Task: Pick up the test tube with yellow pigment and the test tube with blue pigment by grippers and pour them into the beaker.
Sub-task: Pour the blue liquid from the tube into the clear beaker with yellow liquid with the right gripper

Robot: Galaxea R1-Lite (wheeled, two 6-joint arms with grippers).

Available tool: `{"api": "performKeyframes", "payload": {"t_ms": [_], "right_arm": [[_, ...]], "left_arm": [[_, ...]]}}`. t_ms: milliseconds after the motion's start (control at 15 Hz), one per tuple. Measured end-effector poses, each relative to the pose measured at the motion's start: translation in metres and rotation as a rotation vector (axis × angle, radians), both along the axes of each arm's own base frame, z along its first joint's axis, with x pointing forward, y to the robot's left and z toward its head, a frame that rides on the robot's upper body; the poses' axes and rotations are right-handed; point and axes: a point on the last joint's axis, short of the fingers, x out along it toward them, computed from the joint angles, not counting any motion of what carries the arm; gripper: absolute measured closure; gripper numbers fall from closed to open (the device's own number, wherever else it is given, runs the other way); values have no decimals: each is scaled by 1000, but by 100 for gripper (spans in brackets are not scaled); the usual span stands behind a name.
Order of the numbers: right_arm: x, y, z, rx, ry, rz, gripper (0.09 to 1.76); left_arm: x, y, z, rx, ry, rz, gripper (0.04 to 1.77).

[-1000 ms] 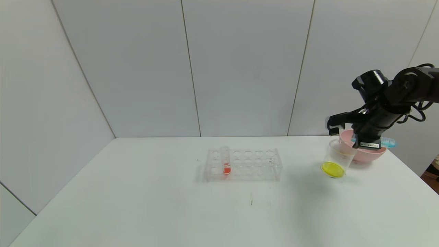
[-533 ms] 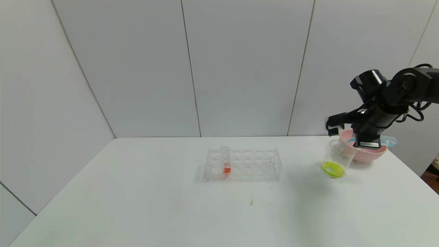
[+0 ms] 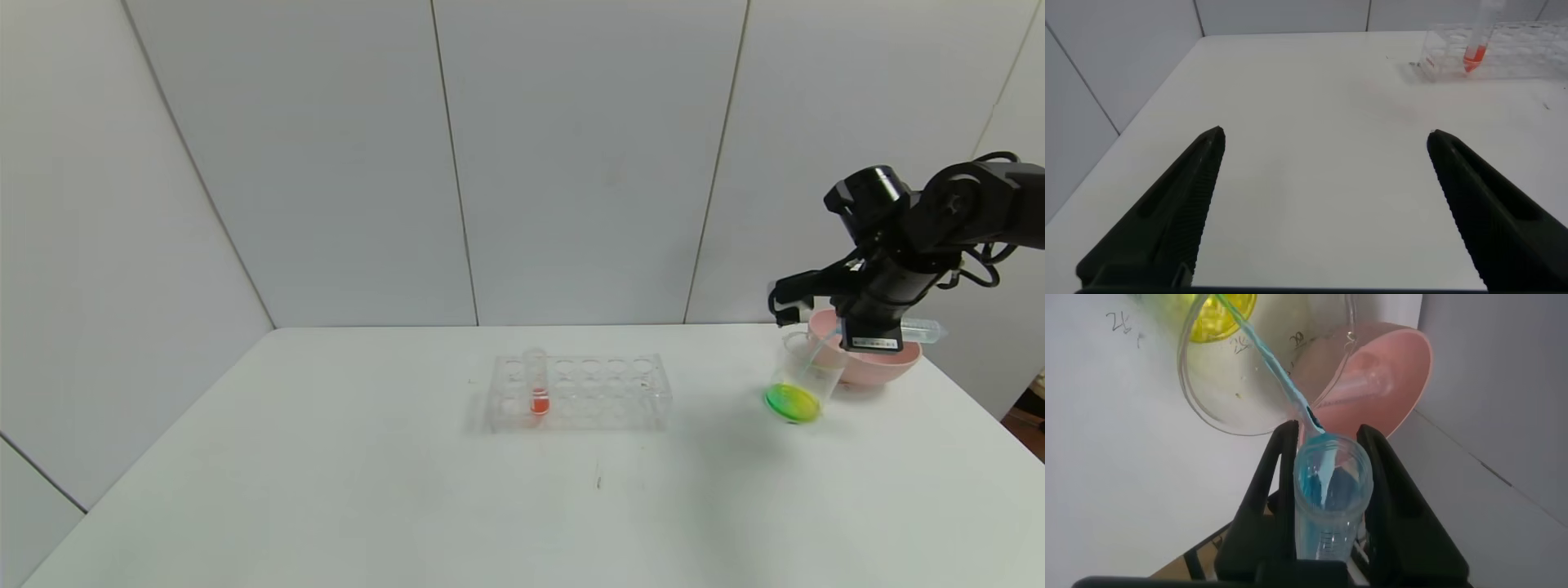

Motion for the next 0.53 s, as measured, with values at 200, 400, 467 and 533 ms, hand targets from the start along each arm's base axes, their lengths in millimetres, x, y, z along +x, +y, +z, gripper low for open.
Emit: {"api": "performKeyframes", "payload": {"t_ms": [200,400,467,533], "right_arm": [[0,4,1,-32,1,14,130],[0,5,2,-53,-10,18,130],[0,5,3,-61,-13,15,130],[0,5,3,-75,-15,10,130]], "left_arm": [[0,0,0,0,0,0,5],[0,0,0,0,0,0,5],[0,0,0,0,0,0,5],[0,0,0,0,0,0,5]]}}
